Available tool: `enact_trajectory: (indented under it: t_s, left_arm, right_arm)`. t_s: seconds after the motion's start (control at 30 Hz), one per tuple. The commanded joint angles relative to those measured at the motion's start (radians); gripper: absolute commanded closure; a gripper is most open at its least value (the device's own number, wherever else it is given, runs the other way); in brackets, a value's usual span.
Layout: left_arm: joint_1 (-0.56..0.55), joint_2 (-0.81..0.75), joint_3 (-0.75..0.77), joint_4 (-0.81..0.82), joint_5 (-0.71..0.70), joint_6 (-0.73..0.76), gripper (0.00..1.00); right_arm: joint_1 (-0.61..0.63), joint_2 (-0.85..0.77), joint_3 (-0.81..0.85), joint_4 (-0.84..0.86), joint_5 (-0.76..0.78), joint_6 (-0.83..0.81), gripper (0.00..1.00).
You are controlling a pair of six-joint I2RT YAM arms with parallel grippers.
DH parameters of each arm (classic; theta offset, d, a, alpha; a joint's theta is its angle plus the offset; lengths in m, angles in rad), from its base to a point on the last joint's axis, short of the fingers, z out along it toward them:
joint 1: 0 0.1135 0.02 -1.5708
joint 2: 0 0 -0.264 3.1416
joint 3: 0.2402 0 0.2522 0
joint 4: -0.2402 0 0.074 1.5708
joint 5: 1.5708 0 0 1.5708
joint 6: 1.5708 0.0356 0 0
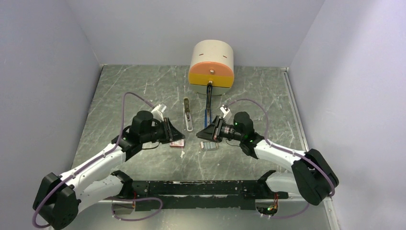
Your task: Load the staples into the stapler
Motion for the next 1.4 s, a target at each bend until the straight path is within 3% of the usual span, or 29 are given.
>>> enact_trajectory:
  t_s: [0.0,0.17,0.33,0.7,0.97,1.37]
  left_arm:
    - [-0.012,0.037,0.06,-0.276,-0.167,0.11,0.78]
    - [-0.074,0.137,0.129,-0.404,-0.305,0.132,0.77]
    - [-0.217,0.285,0.252,-0.529,-0.465,0.138,0.76]
    - [-0.52,0.677,0.536,-0.776,-0.743,0.095,0.76]
    - [-0.592,0.808,0.626,-0.803,-0.773,0.086,0.72]
    - [-0.595,0.749,0.594,-0.684,-0.673,0.132,0.47]
  right_arm:
    - [-0.009,-0.047,0.055,-0.238,0.116,-0.157,0.75]
    - [-0.011,-0.099,0.112,-0.453,0.252,-0.269,0.75]
    - [-0.011,-0.15,0.145,-0.58,0.381,-0.324,0.76]
    - [-0.015,-0.26,0.138,-0.71,0.534,-0.334,0.77]
    - [-0.019,-0.302,0.133,-0.748,0.561,-0.336,0.77]
    - [-0.018,-0.303,0.156,-0.829,0.581,-0.363,0.76]
